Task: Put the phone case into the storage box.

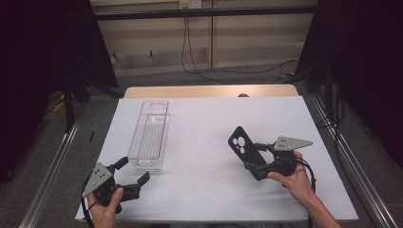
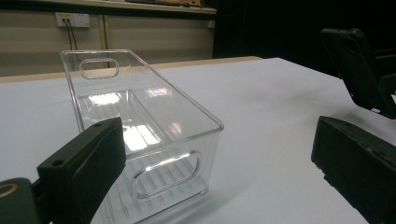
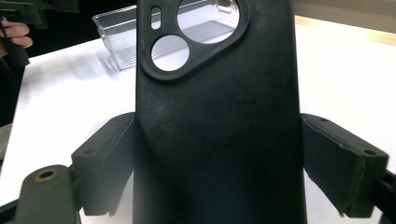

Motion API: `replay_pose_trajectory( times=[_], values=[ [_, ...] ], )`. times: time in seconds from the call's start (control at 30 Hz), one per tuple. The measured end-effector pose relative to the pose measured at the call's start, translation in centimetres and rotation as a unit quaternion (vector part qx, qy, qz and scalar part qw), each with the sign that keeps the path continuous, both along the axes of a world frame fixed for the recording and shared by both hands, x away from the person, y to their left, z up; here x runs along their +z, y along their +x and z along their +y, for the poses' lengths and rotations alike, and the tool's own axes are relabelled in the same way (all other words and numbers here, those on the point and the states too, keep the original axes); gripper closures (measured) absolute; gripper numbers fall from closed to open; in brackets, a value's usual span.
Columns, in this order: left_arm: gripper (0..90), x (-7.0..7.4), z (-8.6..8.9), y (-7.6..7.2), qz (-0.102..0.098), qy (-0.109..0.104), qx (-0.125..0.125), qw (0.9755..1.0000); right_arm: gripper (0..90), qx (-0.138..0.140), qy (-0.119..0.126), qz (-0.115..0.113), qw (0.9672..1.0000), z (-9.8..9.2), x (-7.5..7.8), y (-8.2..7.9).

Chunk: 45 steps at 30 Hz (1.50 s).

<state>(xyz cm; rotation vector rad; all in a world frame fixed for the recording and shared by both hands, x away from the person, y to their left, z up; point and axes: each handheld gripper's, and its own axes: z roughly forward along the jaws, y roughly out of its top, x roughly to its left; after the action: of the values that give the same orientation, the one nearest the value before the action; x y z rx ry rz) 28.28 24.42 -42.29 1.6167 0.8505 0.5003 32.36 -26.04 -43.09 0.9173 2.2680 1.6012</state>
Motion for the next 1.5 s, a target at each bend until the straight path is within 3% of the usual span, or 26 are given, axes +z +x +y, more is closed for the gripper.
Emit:
replay_pose_trajectory(
  times=[0.5,0.93,1.0,1.3,1.5],
  values=[
    [2.5,0.2,-1.0,0.2,0.011,0.001,-0.023,0.9997,14.4,0.03,0.012,-0.001,0.9995,1.3,-0.2,-1.3],
    [3.3,0.3,-2.4,0.5,0.019,0.01,-0.072,0.9972,14.3,0.057,0.019,0.0,0.9982,2.3,-0.3,-2.0],
    [3.5,0.5,-2.7,0.6,0.018,0.001,-0.077,0.9969,14.3,0.066,0.018,0.0,0.9977,2.7,-0.4,-2.0],
    [4.4,0.8,-4.0,1.2,0.02,0.003,-0.128,0.9916,14.4,0.082,0.021,0.004,0.9964,3.3,-0.5,-2.1],
    [4.6,1.2,-5.7,1.8,0.029,0.006,-0.171,0.9848,14.4,0.092,0.022,0.004,0.9955,3.8,-0.4,-2.2]
  ],
)
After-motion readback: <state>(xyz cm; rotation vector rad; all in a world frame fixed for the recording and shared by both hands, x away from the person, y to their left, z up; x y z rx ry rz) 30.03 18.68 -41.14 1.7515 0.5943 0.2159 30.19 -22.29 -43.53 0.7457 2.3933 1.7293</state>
